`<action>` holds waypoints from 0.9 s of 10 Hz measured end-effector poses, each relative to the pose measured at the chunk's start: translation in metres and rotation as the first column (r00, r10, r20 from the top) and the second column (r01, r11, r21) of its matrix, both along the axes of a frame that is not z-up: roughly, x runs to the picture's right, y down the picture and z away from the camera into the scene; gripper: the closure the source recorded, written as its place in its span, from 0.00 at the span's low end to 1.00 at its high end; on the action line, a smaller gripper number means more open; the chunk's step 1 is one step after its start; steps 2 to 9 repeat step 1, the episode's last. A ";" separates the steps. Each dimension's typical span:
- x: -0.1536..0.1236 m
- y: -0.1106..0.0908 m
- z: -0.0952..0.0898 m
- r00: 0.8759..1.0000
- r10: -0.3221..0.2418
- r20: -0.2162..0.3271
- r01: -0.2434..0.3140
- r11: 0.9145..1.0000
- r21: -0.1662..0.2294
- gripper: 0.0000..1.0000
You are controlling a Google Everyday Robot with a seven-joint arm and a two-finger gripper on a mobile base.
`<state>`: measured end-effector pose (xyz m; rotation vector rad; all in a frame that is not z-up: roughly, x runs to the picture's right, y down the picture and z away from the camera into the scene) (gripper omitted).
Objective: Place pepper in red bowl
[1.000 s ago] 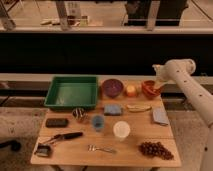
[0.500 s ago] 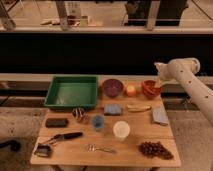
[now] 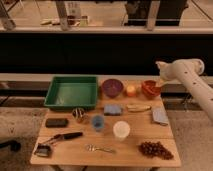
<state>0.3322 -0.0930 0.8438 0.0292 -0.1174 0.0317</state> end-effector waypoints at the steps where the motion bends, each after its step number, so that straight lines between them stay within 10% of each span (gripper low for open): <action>1: 0.000 -0.001 -0.003 1.000 -0.003 0.002 0.003 1.000 0.007 0.20; 9: 0.000 -0.001 -0.003 1.000 -0.003 0.002 0.003 1.000 0.007 0.20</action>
